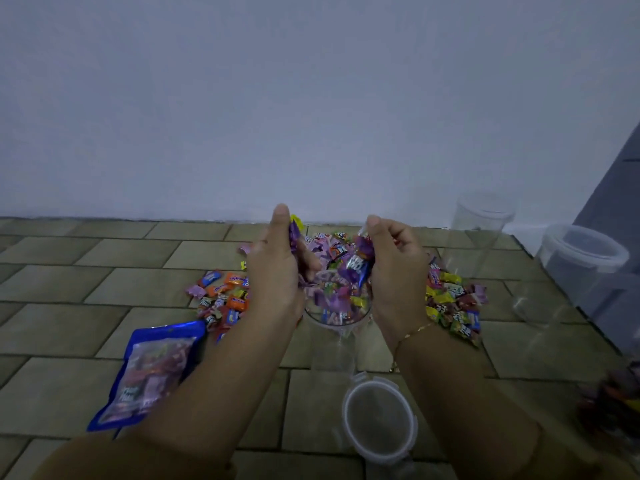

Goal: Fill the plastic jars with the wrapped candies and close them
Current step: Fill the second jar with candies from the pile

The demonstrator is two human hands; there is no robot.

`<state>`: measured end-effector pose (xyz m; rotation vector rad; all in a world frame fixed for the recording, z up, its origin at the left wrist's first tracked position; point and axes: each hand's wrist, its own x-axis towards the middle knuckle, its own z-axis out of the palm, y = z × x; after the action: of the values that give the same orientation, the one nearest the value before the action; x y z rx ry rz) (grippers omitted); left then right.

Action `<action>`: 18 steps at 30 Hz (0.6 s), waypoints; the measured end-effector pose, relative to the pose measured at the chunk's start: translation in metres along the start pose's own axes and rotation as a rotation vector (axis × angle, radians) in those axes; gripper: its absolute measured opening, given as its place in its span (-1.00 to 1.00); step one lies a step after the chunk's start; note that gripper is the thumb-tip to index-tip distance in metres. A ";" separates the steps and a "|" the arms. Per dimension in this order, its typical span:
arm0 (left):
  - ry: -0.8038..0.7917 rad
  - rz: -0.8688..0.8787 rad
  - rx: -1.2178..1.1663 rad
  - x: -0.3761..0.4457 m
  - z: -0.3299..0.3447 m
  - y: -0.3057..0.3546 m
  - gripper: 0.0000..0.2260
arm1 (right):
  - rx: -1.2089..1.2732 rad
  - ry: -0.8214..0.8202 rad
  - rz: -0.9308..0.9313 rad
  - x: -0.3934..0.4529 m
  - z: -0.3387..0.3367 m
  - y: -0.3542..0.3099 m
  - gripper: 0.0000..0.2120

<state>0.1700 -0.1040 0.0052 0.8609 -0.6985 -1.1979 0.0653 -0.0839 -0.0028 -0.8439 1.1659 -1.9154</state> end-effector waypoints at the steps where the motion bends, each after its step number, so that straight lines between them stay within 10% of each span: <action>1: -0.010 0.004 0.000 -0.001 0.000 0.000 -0.64 | 0.008 -0.002 -0.009 -0.001 0.000 0.000 -0.91; 18: -0.047 0.003 -0.015 -0.005 -0.002 -0.007 -0.74 | 0.042 -0.036 -0.022 -0.007 0.001 0.000 -0.89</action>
<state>0.1672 -0.0998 -0.0015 0.8208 -0.7276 -1.2230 0.0696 -0.0782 -0.0042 -0.8680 1.0958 -1.9276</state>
